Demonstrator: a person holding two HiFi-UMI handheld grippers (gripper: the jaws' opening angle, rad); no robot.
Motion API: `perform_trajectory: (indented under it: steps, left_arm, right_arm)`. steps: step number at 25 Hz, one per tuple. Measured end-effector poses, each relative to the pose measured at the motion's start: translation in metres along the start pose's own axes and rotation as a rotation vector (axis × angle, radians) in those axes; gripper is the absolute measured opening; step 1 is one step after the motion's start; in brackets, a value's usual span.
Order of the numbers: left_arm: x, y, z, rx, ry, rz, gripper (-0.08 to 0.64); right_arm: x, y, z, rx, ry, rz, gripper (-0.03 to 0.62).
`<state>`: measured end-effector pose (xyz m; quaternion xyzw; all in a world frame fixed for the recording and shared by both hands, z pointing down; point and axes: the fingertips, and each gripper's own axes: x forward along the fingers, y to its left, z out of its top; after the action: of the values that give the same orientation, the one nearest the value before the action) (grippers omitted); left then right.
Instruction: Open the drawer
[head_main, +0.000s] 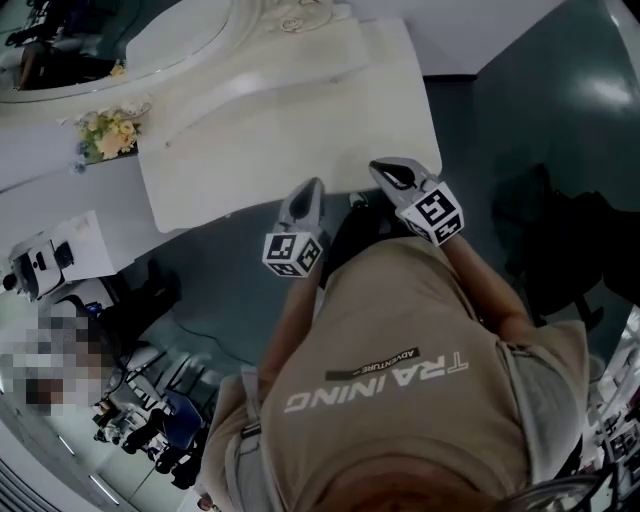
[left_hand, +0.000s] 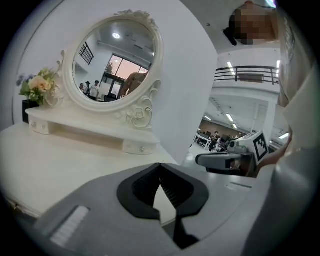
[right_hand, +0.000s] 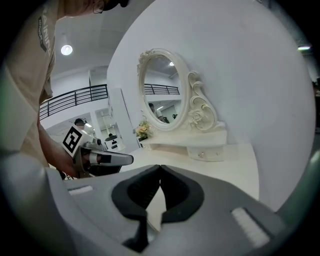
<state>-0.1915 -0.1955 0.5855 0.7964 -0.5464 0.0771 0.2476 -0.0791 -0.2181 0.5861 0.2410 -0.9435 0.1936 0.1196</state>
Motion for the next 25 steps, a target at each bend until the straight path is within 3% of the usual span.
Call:
perform_trajectory:
  steps: [5, 11, 18, 25]
  left_arm:
    - [-0.024, 0.016, -0.016, 0.025, 0.058, -0.05, 0.008]
    - [-0.036, 0.032, -0.029, 0.121, 0.082, -0.14, 0.008]
    - [-0.035, 0.041, -0.076, 0.063, 0.196, -0.234, 0.008]
    - [-0.046, 0.049, -0.115, -0.001, 0.286, -0.22, 0.009]
  right_arm:
    - [0.001, 0.022, 0.008, -0.012, 0.032, -0.061, 0.003]
    - [0.016, 0.039, 0.015, -0.009, 0.054, -0.129, 0.002]
    - [0.027, 0.039, -0.004, 0.04, 0.084, -0.207, 0.003]
    - [0.034, 0.063, -0.02, -0.007, 0.16, -0.127, 0.003]
